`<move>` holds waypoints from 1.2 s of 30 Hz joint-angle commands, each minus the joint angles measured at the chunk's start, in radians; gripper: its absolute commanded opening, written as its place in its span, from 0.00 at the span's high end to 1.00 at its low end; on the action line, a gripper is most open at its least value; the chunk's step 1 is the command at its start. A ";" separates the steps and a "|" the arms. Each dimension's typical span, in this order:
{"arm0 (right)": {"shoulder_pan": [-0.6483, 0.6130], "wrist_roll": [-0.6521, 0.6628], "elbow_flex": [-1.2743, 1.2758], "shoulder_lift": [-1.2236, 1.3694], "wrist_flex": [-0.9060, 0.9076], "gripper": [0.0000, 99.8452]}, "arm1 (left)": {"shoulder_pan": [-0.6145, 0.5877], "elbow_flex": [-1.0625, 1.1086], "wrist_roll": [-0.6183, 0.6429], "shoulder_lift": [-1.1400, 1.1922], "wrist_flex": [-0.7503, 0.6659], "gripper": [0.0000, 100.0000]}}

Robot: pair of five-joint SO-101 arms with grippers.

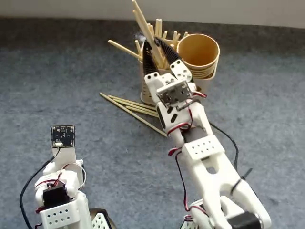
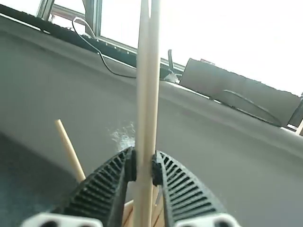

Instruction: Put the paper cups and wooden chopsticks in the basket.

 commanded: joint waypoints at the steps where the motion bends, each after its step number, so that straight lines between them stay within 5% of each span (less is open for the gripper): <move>1: 0.018 0.006 -0.081 0.062 -0.054 1.00 | -0.012 0.019 -0.003 -0.018 0.005 0.99; 13: 0.051 -0.017 -0.041 0.039 0.048 0.92 | -0.102 0.019 -0.003 -0.018 0.005 0.99; 26: 0.027 -0.259 -0.110 -0.421 0.674 0.92 | -0.101 0.019 -0.003 -0.016 0.005 0.99; 36: -0.211 -0.183 -0.159 -0.493 0.947 0.92 | -0.101 0.019 -0.003 -0.016 0.005 0.99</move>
